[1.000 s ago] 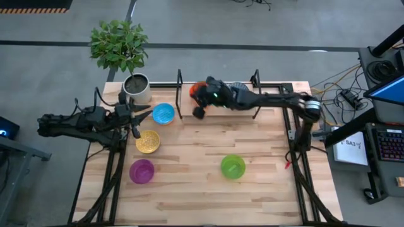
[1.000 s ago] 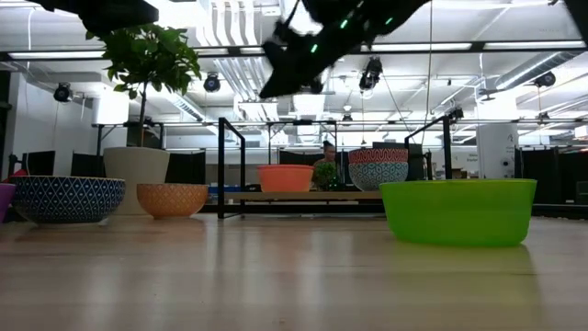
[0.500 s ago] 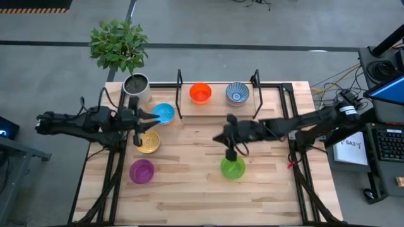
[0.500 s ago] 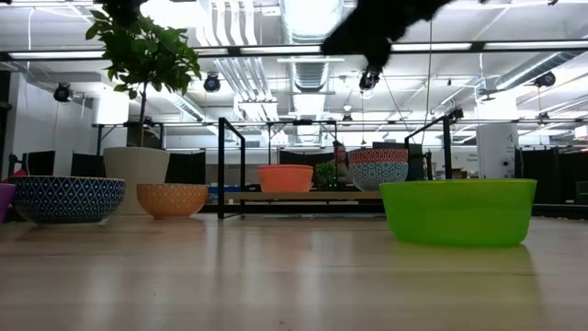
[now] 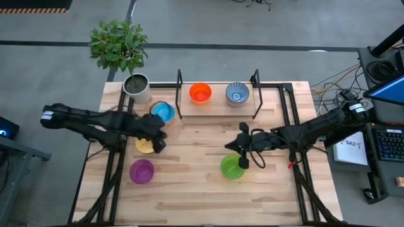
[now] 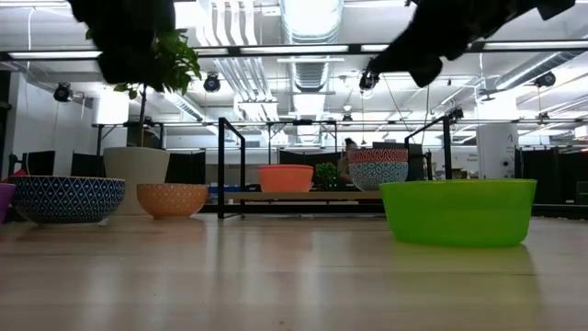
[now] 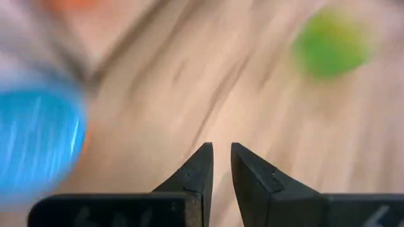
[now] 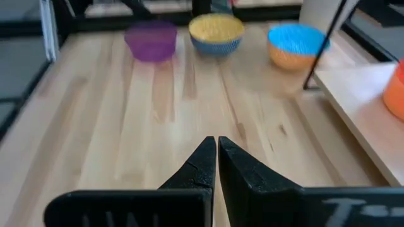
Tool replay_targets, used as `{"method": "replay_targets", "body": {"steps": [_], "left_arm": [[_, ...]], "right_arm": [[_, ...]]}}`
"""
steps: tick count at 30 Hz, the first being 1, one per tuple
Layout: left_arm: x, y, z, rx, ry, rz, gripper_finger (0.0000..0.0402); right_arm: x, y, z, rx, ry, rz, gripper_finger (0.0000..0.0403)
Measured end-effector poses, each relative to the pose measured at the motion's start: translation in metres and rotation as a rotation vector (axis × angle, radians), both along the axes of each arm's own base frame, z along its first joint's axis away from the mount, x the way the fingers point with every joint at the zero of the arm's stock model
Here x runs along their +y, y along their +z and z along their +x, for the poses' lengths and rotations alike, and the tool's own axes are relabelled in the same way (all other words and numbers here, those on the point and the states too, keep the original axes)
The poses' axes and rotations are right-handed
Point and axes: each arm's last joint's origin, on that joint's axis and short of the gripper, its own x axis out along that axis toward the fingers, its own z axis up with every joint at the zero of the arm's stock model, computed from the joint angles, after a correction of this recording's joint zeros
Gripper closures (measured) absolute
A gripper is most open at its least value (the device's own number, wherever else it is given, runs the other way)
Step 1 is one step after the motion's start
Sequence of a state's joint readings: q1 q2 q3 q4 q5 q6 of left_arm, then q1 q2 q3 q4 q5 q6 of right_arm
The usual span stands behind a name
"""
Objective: Place and stack bowls onto a shelf
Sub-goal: Stack the yellow patterned bowl on top of the blue patterned bowl on the shelf
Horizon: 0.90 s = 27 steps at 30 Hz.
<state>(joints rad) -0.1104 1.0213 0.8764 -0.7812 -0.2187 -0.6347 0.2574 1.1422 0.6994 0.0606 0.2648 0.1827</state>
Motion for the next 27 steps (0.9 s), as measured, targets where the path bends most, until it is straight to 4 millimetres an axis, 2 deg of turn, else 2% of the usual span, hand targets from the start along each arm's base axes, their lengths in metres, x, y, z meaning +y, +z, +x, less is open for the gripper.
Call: {"method": "replay_targets", "body": {"steps": [4,8,15,19,22,27], "left_arm": [[-0.002,-0.022,0.004,0.409,0.235,-0.125,0.0363],[-0.007,-0.04,0.01,0.683,0.283,-0.119,0.0355],[-0.011,-0.057,0.022,0.772,0.253,-0.115,0.0281],[-0.011,-0.058,0.027,0.735,0.249,-0.121,0.0239],[-0.014,-0.059,0.034,0.661,0.228,-0.136,0.0225],[-0.014,-0.065,0.043,0.612,0.213,-0.118,0.0224]], "right_arm": [[-0.002,0.003,-0.008,-0.009,0.004,-0.007,0.0394],[-0.003,0.003,-0.013,-0.014,0.005,-0.003,0.0394],[-0.004,-0.002,-0.016,-0.009,-0.009,0.027,0.0394],[-0.004,-0.004,-0.016,-0.003,-0.016,0.039,0.0394],[-0.004,-0.006,-0.017,0.002,-0.017,0.04,0.0394],[-0.004,-0.007,-0.017,0.007,-0.021,0.048,0.0394]]}}
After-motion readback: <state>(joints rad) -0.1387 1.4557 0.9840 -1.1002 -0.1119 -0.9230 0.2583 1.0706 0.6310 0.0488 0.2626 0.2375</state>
